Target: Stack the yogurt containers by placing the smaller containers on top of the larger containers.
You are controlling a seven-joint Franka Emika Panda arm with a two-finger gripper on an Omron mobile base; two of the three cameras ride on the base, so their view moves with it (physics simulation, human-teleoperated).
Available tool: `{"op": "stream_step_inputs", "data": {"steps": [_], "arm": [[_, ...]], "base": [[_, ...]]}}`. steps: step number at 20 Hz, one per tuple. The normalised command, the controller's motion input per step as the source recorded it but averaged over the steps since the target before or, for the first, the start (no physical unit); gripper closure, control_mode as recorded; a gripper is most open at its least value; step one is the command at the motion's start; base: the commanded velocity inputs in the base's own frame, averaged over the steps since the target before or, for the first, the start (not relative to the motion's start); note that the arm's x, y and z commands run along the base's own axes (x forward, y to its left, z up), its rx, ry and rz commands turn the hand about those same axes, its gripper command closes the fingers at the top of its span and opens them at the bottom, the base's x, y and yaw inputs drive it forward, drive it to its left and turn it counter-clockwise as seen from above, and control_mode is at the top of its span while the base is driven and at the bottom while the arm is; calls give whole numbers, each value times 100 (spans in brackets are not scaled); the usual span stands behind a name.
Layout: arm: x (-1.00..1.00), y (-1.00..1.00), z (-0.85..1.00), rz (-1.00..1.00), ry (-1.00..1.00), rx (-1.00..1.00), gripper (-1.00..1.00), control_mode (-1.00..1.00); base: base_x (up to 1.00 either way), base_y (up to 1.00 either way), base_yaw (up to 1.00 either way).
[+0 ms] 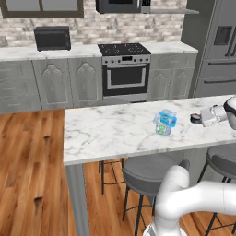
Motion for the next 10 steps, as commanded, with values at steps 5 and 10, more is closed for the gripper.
{"op": "stream_step_inputs", "data": {"steps": [5, 10], "arm": [[0, 0, 24, 0, 0, 0, 100, -100], [0, 1, 16, 0, 0, 0, 100, -100]], "base": [[0, 0, 0], [0, 0, 0]]}}
